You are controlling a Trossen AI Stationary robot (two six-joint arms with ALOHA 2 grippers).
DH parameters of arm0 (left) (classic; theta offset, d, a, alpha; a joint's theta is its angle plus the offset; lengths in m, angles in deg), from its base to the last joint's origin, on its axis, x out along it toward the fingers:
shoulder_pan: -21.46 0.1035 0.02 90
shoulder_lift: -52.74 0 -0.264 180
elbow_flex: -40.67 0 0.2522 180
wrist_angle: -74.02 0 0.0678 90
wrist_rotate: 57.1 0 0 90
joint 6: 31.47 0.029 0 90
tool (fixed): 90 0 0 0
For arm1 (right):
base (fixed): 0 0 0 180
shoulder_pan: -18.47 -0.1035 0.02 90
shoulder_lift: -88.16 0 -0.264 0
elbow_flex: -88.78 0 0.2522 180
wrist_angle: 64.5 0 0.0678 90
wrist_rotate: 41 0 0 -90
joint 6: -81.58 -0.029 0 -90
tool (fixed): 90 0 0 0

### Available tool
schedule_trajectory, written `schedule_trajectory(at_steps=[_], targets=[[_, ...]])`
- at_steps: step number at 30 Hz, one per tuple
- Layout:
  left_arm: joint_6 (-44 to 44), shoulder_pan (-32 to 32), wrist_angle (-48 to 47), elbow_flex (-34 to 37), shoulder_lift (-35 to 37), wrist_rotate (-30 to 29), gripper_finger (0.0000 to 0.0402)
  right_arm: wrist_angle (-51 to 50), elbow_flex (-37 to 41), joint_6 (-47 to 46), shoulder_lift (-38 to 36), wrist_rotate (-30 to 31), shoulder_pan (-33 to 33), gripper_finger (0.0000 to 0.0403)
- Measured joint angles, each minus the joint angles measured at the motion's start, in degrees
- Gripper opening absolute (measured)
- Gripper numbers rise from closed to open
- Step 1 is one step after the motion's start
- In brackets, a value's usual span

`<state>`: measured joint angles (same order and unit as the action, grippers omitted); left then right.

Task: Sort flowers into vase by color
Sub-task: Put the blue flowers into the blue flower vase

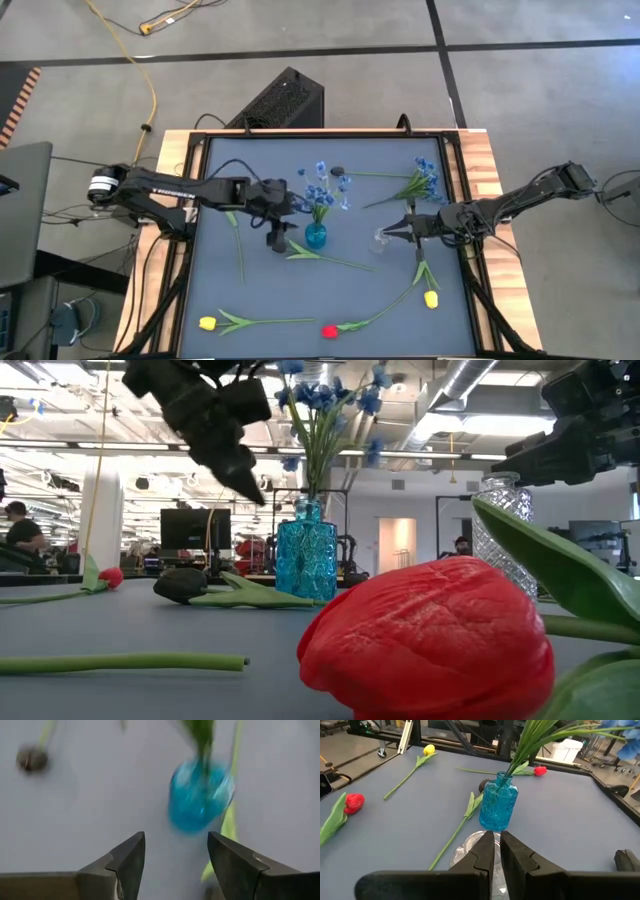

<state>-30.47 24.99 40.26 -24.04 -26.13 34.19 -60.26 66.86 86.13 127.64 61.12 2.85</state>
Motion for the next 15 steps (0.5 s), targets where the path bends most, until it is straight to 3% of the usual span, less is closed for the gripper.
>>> schedule_trajectory(at_steps=[8, 15], targets=[[4.5, 3.4, -20.2, -6.0, -0.7, -9.2, 0.0204, 0.0, 0.0, 0.0, 0.0, 0.0, 0.0, 0.0059], [10.1, 13.8, -25.3, -7.1, -0.7, -12.9, 0.0204, 0.0, 0.0, -0.1, 0.0, 0.0, 0.0, 0.0059]])
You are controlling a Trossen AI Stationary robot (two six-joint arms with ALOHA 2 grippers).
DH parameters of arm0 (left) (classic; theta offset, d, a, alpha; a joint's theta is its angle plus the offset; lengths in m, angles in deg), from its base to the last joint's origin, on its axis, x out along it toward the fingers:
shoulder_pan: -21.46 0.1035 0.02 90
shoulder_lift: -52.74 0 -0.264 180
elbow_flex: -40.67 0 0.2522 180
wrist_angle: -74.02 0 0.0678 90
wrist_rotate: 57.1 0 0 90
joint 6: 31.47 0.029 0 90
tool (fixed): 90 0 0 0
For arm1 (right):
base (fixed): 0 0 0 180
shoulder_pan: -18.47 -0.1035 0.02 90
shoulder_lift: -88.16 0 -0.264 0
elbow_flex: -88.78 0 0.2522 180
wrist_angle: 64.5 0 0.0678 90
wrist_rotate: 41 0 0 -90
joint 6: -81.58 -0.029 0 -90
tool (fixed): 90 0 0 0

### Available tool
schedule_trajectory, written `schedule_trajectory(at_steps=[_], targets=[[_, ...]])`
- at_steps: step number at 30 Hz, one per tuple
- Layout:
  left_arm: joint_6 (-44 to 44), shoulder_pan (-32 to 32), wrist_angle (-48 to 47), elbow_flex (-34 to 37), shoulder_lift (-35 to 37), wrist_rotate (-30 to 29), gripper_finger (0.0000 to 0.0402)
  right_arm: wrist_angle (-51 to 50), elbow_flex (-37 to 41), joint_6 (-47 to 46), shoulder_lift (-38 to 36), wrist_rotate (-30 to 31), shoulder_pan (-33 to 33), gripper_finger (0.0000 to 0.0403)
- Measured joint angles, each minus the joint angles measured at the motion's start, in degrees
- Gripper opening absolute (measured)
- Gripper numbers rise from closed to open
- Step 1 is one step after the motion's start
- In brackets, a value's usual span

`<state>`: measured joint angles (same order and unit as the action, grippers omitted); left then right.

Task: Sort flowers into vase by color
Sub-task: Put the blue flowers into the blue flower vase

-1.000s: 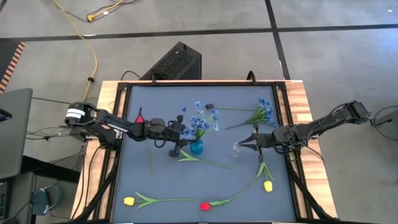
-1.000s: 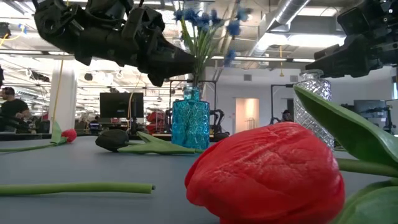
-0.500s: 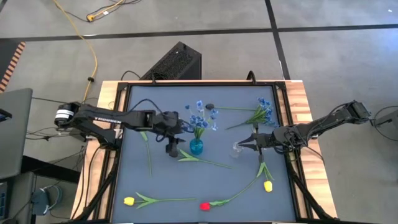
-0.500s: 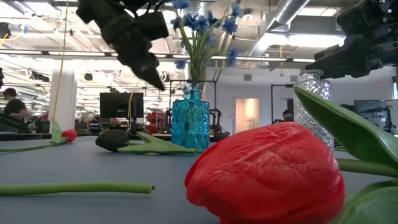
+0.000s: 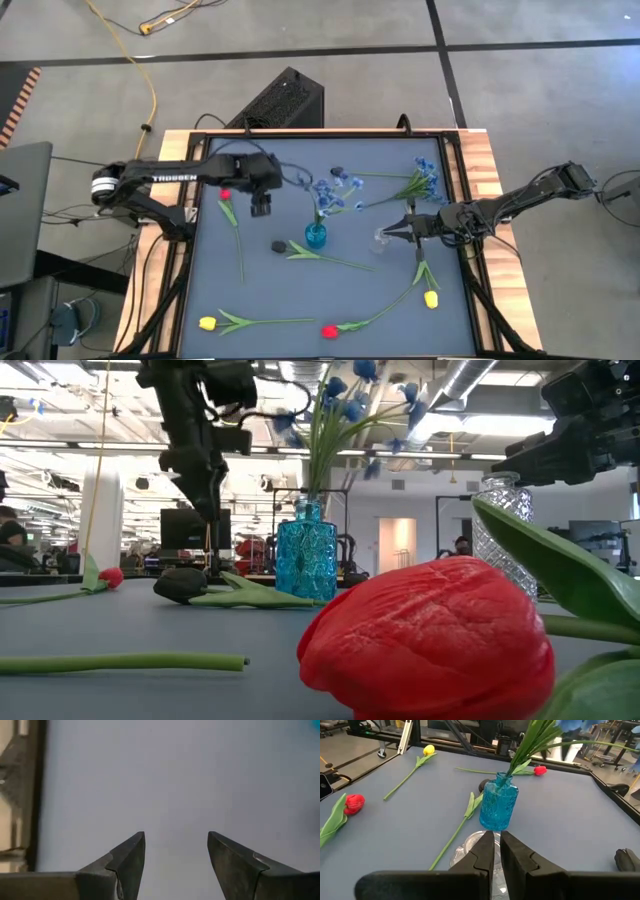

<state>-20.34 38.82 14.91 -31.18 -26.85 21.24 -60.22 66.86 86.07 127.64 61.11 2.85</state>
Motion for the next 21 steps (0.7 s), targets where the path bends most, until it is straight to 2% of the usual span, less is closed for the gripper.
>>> schedule_trajectory(at_steps=[5, 10, 14, 17, 19, 21], targets=[[6.0, 9.5, 5.0, 0.0, 0.0, 0.3, 0.0204, 0.0, 0.0, -0.1, 0.0, 0.0, 0.0, 0.0059], [9.4, 18.5, 18.6, 0.0, -0.8, 0.7, 0.0204, 0.0, 0.0, -0.1, 0.0, 0.0, 0.0, 0.0059], [8.0, 24.0, 29.2, 0.0, -2.4, 1.5, 0.0204, 0.1, 0.0, -0.1, 0.0, 0.0, 0.0, 0.0059], [4.3, 26.5, 34.1, -1.1, -4.8, 8.3, 0.0204, 0.3, 0.0, 0.0, 0.0, 0.1, 0.0, 0.0059], [2.9, 26.7, 35.4, -4.1, -8.2, 13.6, 0.0204, 0.6, 0.0, 0.0, 0.0, 0.1, 0.0, 0.0059], [2.5, 25.8, 34.9, -8.4, -12.7, 16.3, 0.0204, 0.8, 0.0, 0.1, 0.0, 0.8, 0.0, 0.0059]])
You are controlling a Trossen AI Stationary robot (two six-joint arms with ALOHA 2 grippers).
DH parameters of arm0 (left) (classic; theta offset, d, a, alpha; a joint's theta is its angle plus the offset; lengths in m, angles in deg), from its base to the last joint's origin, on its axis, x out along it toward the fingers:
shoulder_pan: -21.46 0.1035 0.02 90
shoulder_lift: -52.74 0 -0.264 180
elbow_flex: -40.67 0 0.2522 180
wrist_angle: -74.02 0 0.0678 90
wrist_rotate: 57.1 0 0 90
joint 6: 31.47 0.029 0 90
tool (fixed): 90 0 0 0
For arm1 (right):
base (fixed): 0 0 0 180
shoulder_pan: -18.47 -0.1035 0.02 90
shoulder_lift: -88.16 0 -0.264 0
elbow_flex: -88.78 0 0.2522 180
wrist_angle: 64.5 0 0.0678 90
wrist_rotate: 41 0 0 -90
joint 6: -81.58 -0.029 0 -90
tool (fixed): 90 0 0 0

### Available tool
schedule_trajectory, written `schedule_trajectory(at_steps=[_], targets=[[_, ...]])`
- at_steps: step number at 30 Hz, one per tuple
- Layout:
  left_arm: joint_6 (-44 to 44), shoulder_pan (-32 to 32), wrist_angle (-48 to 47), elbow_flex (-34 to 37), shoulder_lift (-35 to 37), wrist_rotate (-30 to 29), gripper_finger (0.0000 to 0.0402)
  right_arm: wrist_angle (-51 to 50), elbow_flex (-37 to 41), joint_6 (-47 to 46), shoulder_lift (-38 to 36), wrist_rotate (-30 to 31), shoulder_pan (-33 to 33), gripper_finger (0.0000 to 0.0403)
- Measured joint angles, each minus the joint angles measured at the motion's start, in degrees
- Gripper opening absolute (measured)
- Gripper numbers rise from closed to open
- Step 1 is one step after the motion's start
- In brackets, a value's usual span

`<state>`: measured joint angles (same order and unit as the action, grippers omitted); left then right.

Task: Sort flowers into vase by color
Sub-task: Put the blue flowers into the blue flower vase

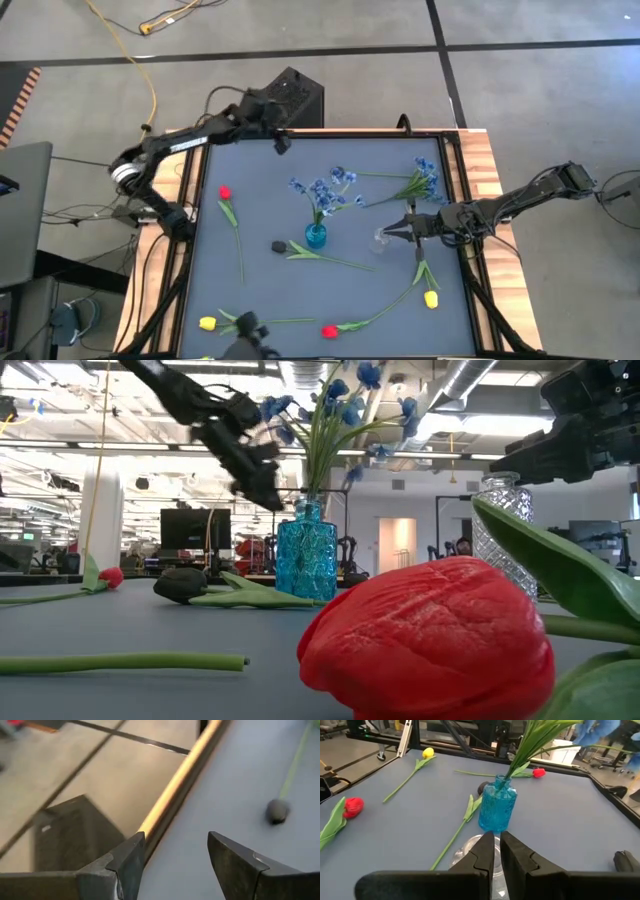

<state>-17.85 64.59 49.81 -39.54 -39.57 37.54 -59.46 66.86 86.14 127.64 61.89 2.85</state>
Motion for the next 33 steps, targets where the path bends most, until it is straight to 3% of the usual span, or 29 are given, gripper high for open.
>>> schedule_trajectory(at_steps=[8, 17, 24, 33], targets=[[4.1, -5.8, -7.3, -24.5, -21.2, 0.8, 0.0204, 0.0, 0.0, -0.1, 0.0, 2.2, 0.0, 0.0059], [2.9, -14.3, -16.1, -47.4, -38.3, 8.7, 0.0204, -2.0, 0.0, -3.1, -0.1, 2.2, -0.1, 0.0059], [5.4, -22.3, -15.2, -52.4, -44.8, 8.2, 0.0204, -3.1, -0.1, -4.2, -0.1, 2.2, -0.4, 0.0059], [-0.3, -28.1, -12.2, -52.4, -48.7, 6.9, 0.0204, -2.9, -0.1, -5.7, -0.2, 2.2, -2.4, 0.0059]])
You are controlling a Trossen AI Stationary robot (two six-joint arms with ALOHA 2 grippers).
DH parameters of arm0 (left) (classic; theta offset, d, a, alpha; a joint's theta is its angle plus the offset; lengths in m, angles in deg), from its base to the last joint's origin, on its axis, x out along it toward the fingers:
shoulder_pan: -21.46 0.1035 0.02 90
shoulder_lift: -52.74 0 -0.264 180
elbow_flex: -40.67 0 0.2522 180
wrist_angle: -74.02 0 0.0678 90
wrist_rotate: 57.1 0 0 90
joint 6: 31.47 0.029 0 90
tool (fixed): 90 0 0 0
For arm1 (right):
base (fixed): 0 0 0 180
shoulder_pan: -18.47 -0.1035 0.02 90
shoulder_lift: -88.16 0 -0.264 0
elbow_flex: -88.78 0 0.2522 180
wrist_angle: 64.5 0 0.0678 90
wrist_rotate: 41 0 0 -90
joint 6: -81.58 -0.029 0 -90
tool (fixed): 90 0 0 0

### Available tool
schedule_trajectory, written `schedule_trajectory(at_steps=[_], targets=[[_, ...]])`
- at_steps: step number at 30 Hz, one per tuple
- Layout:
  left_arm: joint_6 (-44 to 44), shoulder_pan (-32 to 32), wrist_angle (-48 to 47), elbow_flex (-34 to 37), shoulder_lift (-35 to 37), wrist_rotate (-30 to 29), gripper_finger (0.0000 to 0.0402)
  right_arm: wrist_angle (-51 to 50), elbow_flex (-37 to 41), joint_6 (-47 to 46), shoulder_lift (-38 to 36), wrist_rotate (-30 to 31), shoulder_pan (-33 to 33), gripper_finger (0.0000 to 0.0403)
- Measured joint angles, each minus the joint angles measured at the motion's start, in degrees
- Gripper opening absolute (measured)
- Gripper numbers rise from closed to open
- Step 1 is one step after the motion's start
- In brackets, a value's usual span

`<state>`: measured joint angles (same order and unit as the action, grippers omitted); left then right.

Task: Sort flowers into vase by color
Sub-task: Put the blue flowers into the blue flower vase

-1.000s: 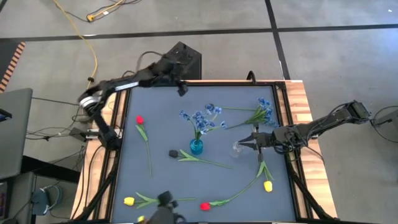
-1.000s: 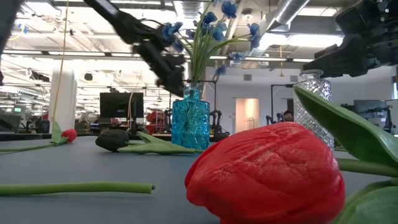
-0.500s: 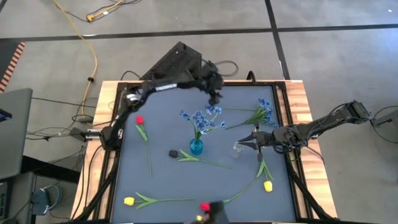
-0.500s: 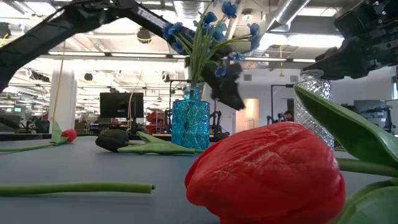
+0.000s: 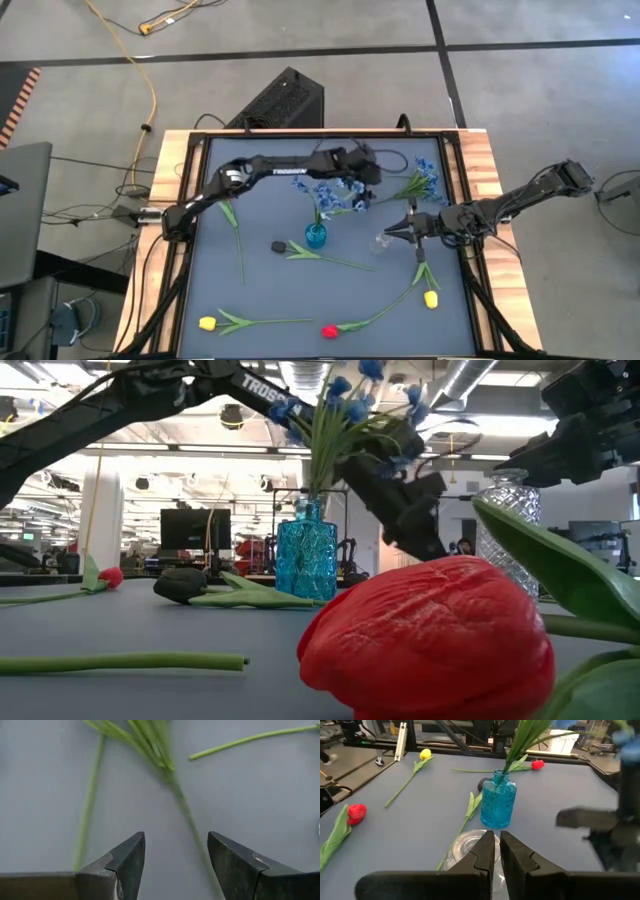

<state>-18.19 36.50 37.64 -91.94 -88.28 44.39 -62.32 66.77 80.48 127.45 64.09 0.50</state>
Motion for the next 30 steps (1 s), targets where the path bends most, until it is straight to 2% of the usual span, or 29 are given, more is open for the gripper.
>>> schedule_trajectory(at_steps=[3, 9, 14, 20, 25, 30], targets=[[-2.4, -1.2, 2.4, 0.0, -2.1, -0.6, 0.0204, 0.1, 0.0, 0.0, 0.0, 0.0, 0.0, 0.0059], [-6.5, -1.5, 3.9, 0.0, -2.7, -6.1, 0.0204, 0.3, 0.1, -1.8, 0.0, -0.1, -0.1, 0.0059], [-9.4, -1.7, 3.5, 0.0, -2.7, -2.8, 0.0204, 0.4, 0.1, -1.9, 0.0, -0.1, 0.0, 0.0059], [-11.0, -2.8, 9.3, -0.1, -6.1, -3.8, 0.0204, 1.1, 0.1, -1.9, 0.0, -0.1, 0.0, 0.0059], [-10.9, -3.8, 7.2, -0.1, -6.7, -9.5, 0.0204, 1.9, 0.2, -2.1, 0.1, -0.2, -0.7, 0.0059], [-11.4, -3.6, 3.9, -0.3, -6.8, -9.8, 0.0183, 2.3, 0.2, -2.0, 0.1, -0.2, -1.8, 0.0059]])
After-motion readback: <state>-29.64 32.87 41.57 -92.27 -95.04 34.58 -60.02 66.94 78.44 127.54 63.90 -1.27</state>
